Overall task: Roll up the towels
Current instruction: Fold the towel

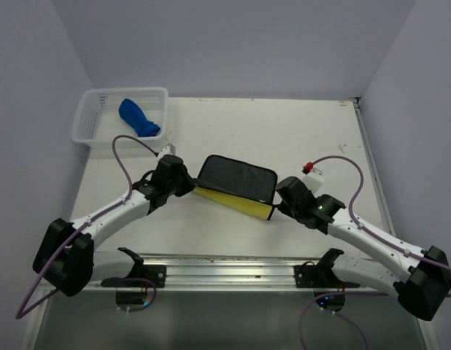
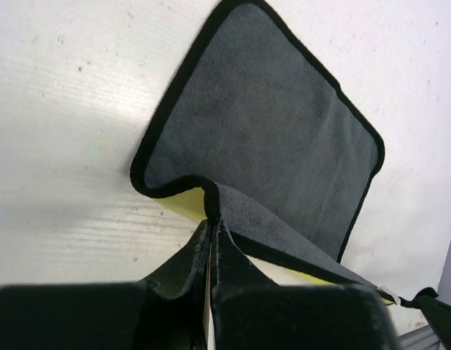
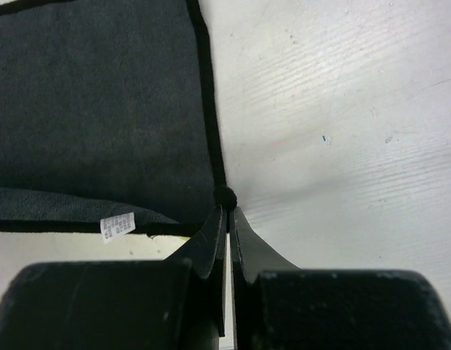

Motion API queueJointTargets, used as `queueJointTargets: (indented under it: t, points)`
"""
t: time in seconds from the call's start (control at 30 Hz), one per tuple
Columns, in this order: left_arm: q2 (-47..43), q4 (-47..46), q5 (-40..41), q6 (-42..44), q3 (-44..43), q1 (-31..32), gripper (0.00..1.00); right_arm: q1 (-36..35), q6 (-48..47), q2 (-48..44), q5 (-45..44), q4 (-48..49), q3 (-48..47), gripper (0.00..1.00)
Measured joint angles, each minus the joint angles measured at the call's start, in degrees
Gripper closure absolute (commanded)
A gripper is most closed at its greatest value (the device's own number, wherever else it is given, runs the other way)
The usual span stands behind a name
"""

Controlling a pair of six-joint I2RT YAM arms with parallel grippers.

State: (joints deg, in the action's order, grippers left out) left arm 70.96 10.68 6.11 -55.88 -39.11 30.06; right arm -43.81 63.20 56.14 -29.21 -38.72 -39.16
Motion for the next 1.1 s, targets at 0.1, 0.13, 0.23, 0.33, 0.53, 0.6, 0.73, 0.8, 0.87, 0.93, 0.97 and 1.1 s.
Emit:
queueJointTargets:
  t: [0.1, 0.13, 0.23, 0.33, 0.53, 0.6, 0.73, 0.8, 0.87, 0.93, 0.97, 1.1]
  points:
    - [1.4, -0.8, 0.4, 0.7, -1.3, -0.5, 1.00, 2.4, -1.0, 2.7, 0.2, 1.8, -1.2, 1.00]
    - [2.0, -0.9, 0.4, 1.0, -1.8, -0.6, 1.00, 3.3, -1.5, 3.6, 0.2, 2.6, -1.6, 1.00]
    - [4.3, -1.8, 0.4, 1.7, -3.0, -1.2, 1.00, 5.3, -2.9, 6.1, 0.4, 4.2, -3.0, 1.00]
    - [6.7, -2.4, 0.4, 2.4, -4.4, -1.5, 1.00, 6.2, -4.1, 8.0, 0.4, 5.4, -4.1, 1.00]
    - [11.2, -3.3, 0.4, 3.7, -7.8, -2.0, 1.00, 7.9, -5.9, 12.9, 0.4, 7.0, -6.3, 1.00]
    - [12.6, -3.4, 0.3, 4.3, -9.4, -2.2, 1.00, 8.6, -6.6, 14.1, 0.4, 7.1, -6.8, 1.00]
    - [15.0, -3.7, 0.2, 4.7, -12.5, -2.7, 0.98, 9.9, -7.6, 16.1, 0.4, 7.3, -8.3, 1.00]
    - [16.2, -3.8, 0.1, 4.9, -13.9, -3.0, 0.97, 10.8, -8.2, 16.9, 0.5, 7.7, -8.9, 1.00]
    - [17.1, -3.9, 0.1, 5.2, -15.0, -3.1, 0.97, 11.9, -8.6, 17.8, 0.7, 8.3, -9.3, 1.00]
    - [18.1, -3.9, 0.0, 5.7, -15.9, -3.1, 0.97, 12.9, -9.0, 18.7, 0.9, 8.7, -9.9, 1.00]
    - [18.8, -3.9, 0.0, 5.9, -16.4, -3.1, 0.96, 13.3, -9.3, 19.3, 1.3, 8.9, -10.1, 1.00]
    - [21.1, -4.0, 0.1, 6.1, -17.8, -3.1, 0.96, 14.8, -10.5, 21.7, 1.8, 9.8, -11.6, 1.00]
